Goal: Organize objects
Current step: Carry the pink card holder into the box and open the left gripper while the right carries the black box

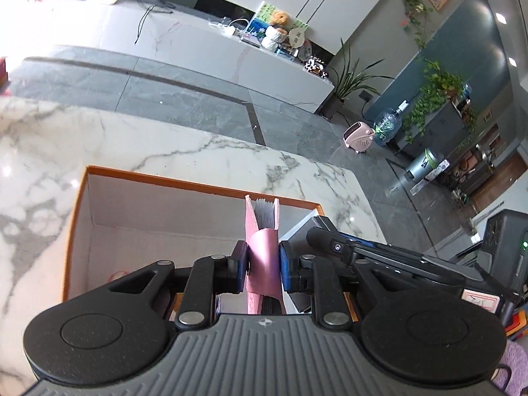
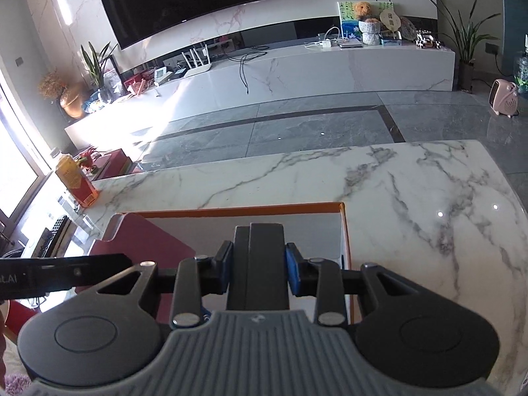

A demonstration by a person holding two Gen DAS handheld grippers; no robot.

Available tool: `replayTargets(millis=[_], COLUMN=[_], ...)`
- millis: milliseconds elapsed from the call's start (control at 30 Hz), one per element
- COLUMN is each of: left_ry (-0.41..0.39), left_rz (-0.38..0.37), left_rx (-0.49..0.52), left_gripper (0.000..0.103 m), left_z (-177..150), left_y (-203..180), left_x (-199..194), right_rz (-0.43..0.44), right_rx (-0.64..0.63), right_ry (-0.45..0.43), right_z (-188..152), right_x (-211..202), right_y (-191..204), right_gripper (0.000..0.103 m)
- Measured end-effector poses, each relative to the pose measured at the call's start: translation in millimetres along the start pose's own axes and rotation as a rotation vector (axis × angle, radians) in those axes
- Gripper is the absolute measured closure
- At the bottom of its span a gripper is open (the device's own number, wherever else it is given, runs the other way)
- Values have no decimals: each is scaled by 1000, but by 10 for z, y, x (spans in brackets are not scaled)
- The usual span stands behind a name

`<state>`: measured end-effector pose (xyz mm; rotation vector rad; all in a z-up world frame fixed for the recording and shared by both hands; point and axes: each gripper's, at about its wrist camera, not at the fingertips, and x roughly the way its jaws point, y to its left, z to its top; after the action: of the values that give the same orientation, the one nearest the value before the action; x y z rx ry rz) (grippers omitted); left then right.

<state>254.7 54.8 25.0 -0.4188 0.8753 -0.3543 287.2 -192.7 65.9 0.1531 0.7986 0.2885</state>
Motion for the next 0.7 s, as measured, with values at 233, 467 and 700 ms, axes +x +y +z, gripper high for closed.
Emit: replayTargets(millis=[233, 467, 700], left_ry=[33, 25, -8], left_rz=[-5, 30, 109], left_rx=[-61, -46, 44], left_gripper=[80, 80, 80], left_z=[52, 93, 111], left_y=[257, 445, 569], left_x=[434, 340, 256], right_rz=[-34, -35, -15], right_rx=[31, 35, -2], right_ry=[38, 77, 86], right_z=[41, -12, -70], right_x=[355, 704, 925], right_y=[-62, 26, 230], right_gripper=[68, 68, 68])
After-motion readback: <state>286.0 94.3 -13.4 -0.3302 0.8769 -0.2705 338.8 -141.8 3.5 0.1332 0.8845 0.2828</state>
